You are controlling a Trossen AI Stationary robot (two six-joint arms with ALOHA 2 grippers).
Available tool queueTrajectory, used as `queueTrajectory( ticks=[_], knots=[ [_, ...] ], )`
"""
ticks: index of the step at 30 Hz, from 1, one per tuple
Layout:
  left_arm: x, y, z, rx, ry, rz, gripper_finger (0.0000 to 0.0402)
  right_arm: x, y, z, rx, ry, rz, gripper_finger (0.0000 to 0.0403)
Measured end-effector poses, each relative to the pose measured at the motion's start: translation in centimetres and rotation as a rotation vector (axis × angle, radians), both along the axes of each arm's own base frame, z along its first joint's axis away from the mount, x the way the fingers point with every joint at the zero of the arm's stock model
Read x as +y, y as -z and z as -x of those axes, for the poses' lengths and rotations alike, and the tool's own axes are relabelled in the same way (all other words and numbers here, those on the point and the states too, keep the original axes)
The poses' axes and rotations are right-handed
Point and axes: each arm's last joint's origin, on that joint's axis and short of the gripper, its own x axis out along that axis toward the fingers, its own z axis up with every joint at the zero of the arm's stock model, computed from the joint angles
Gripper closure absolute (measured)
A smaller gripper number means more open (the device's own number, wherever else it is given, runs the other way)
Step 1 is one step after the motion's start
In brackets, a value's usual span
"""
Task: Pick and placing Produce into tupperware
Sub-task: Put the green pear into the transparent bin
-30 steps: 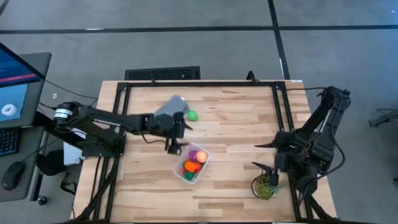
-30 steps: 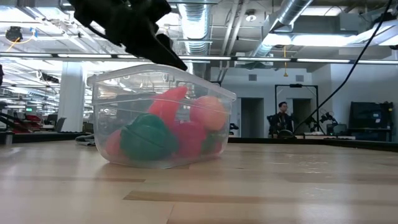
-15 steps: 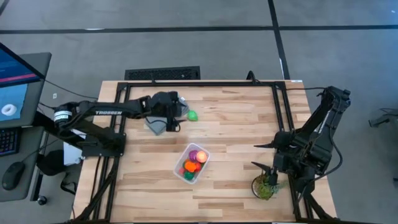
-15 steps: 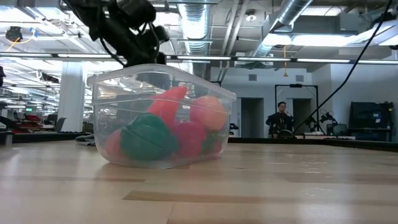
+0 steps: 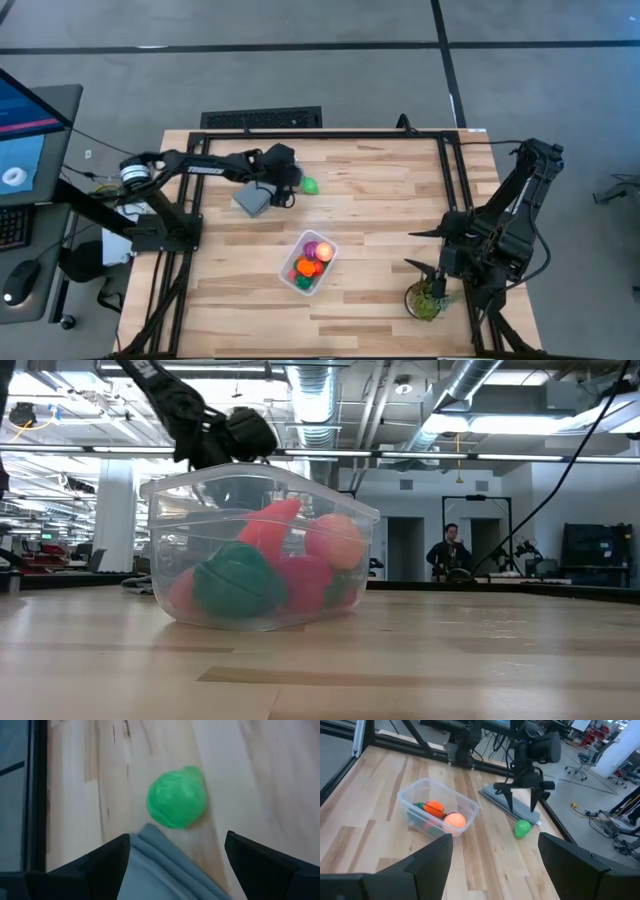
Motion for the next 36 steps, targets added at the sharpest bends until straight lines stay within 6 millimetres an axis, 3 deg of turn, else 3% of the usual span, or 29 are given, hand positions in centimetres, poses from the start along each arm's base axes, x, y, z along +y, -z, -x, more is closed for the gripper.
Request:
queueTrajectory(
  ticks=[7,18,28,36],
  knots=[
    [1.1,-0.8,-3.2,0.094,0.051,-0.05,0.0085,0.0,0.0,0.0,-0.001,0.002,0.004,0.0086],
    [2.3,-2.0,-6.0,0.257,0.078,0.024,0.0085,0.0,0.0,0.0,0.008,-0.004,0.0,0.0086],
    [3.1,-0.3,-8.1,0.343,0.087,0.106,0.0085,0.0,0.3,0.0,0.009,-0.004,-0.007,0.0086],
    [3.3,0.5,-8.6,0.366,0.094,0.138,0.0086,-0.1,0.5,0.1,0.016,-0.002,-0.007,0.0086]
  ],
)
